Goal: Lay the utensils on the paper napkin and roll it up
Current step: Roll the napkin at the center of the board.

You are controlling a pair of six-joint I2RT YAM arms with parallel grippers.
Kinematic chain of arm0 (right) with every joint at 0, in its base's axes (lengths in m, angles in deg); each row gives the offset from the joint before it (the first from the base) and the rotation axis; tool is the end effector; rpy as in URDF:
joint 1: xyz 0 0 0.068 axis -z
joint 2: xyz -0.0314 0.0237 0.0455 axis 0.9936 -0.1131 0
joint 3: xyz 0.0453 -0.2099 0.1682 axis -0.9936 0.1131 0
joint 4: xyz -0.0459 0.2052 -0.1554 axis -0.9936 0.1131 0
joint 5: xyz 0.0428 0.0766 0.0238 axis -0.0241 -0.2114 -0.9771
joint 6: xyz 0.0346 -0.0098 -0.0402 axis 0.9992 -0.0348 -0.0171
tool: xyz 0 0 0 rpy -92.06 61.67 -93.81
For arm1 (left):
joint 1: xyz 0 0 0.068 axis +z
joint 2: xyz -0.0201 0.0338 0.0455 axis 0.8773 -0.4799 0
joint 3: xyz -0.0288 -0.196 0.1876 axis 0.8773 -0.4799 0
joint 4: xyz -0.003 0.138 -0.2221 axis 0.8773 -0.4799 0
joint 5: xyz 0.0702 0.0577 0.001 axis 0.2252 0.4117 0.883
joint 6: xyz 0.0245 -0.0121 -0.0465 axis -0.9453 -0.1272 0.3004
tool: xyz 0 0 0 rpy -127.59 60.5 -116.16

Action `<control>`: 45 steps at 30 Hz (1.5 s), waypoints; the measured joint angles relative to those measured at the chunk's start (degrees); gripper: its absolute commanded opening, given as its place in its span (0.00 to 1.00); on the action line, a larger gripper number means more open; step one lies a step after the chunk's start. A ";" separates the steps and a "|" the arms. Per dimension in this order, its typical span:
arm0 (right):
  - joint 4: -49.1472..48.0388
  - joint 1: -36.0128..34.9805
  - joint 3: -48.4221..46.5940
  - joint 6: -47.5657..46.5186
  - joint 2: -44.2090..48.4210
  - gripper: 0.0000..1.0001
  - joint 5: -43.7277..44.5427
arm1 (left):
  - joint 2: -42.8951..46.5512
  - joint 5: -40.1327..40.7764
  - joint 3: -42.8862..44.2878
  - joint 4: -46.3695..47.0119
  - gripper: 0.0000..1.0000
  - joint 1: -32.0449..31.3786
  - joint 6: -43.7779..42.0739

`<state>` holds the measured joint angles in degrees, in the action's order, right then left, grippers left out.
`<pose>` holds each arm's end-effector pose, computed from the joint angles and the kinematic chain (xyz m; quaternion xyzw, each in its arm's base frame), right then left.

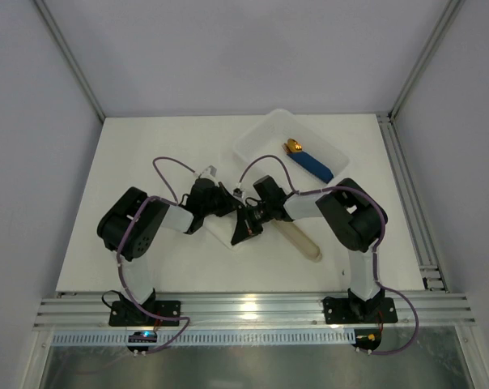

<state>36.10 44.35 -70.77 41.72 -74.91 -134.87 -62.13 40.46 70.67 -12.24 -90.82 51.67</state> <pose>0.2740 0.2581 0.1072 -0.2346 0.8383 0.4909 0.0340 0.2957 -0.1741 0.1062 -0.1413 0.8596 -0.3775 0.3141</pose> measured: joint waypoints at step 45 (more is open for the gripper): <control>-10.75 -1.64 6.21 6.47 -0.07 0.04 -1.90 | 24.65 6.36 -2.86 -28.06 0.29 0.11 -8.85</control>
<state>25.35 42.71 -64.56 48.19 -74.98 -136.77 -37.47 46.82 67.81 -40.31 -90.71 42.82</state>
